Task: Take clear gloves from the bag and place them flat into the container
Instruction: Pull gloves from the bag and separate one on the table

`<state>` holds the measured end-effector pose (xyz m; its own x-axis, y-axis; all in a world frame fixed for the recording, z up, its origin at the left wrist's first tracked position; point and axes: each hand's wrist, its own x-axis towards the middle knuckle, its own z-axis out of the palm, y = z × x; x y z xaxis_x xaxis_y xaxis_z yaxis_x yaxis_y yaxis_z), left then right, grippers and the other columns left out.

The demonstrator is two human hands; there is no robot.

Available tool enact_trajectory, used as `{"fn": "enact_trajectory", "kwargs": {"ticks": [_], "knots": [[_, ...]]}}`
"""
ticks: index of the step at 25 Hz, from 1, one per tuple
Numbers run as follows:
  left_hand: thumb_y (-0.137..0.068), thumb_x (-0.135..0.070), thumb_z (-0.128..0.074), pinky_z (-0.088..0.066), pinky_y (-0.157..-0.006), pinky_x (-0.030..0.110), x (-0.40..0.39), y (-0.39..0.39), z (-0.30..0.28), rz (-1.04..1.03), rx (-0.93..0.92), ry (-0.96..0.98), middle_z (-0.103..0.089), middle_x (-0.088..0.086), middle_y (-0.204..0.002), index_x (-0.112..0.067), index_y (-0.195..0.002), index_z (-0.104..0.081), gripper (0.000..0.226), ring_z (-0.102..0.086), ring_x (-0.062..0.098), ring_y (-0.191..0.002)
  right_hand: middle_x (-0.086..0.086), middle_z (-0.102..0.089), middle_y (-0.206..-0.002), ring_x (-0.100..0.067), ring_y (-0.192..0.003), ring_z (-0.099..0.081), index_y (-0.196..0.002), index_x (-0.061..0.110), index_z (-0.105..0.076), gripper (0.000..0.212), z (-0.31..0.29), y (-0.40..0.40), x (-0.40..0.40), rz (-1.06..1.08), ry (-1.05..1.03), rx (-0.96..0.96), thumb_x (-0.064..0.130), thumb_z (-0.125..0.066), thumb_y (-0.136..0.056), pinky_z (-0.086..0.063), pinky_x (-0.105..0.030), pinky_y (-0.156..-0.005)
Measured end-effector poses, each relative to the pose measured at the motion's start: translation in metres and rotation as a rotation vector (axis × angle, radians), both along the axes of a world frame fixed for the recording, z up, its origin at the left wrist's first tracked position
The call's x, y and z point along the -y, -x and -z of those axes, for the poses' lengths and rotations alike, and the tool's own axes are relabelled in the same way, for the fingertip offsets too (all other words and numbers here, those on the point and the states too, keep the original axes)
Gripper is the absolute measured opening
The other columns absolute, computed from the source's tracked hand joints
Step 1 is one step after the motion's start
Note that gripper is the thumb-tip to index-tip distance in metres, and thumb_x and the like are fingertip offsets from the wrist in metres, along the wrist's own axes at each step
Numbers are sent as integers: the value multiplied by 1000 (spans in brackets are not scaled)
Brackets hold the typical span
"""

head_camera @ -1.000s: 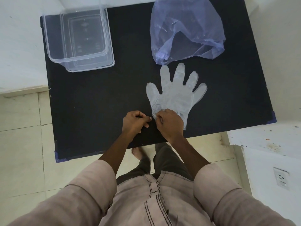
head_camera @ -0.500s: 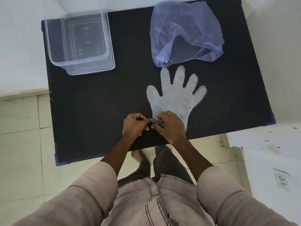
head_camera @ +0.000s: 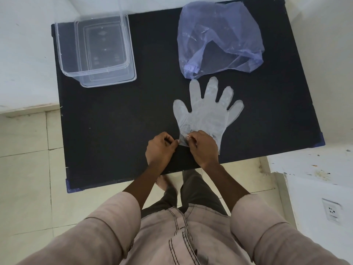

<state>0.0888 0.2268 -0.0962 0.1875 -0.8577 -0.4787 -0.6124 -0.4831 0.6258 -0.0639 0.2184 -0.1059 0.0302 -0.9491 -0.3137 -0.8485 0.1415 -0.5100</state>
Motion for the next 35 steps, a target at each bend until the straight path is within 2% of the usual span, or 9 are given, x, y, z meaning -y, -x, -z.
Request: {"fn": "enact_trajectory", "kwargs": {"ticks": [4,6,8,11,16,20,23,29,35], "knots": [[-86,-32,-63,-45,-97,47,-38,4,-4,557,277,448,-62,14,-125,-13,-127,-54,46,-58,30,-113,-13,-68,-120,-27,-109,-64,-120,9,-64,37,2,2,1,-27,-57,-19,36,-48,-99,-43,-32,-102],[-89,-39,-55,-33,-111,53,-54,4,2,808,352,417,-46,18,-149,-7,-146,-37,67,-45,35,-135,-12,-66,-126,-28,-114,-63,-124,10,-62,40,2,2,1,-32,-80,-31,37,-47,-99,-41,-34,-105],[-96,-49,-37,-16,-119,54,-62,3,10,904,416,287,-18,14,-162,-7,-152,-10,75,-18,32,-149,-11,-68,-125,-26,-112,-64,-123,11,-63,39,2,3,0,-26,-53,-13,38,-47,-99,-43,-35,-105],[-98,-57,-19,-2,-120,53,-64,3,19,929,475,193,2,11,-163,-10,-151,5,76,3,28,-151,-11,-68,-123,-25,-111,-64,-122,11,-64,40,2,5,0,-51,-34,3,38,-46,-100,-44,-36,-106],[-95,-64,-8,1,-119,55,-61,3,22,997,550,124,6,10,-163,-10,-151,10,80,8,28,-150,-11,-70,-120,-24,-108,-65,-119,10,-65,37,-3,4,1,-35,5,13,36,-47,-100,-41,-32,-105],[-95,-61,-5,6,-119,57,-58,6,16,1008,569,105,13,10,-162,-11,-148,16,77,11,27,-150,-14,-73,-106,-25,-96,-68,-107,5,-69,29,-18,9,11,64,137,101,28,-55,-98,-42,-23,-90],[-98,-55,-13,2,-119,56,-50,6,4,1032,581,103,2,12,-164,-9,-153,4,73,2,26,-151,-12,-73,-96,-21,-86,-67,-98,6,-70,22,-38,18,29,92,224,113,23,-57,-97,-47,-24,-83],[-101,-45,-25,-28,-114,48,-25,10,-15,1048,550,134,-28,13,-160,-8,-150,-28,61,-30,26,-145,-13,-72,-87,-19,-74,-62,-88,6,-69,19,-78,42,66,85,312,29,19,-57,-95,-47,-29,-72],[-100,-42,-31,-49,-88,41,-13,15,-24,1066,601,217,-59,13,-134,-9,-126,-54,48,-63,24,-107,-10,-74,-87,-24,-79,-66,-89,8,-72,20,-112,73,100,97,358,-55,18,-56,-93,-47,-30,-71]]}}
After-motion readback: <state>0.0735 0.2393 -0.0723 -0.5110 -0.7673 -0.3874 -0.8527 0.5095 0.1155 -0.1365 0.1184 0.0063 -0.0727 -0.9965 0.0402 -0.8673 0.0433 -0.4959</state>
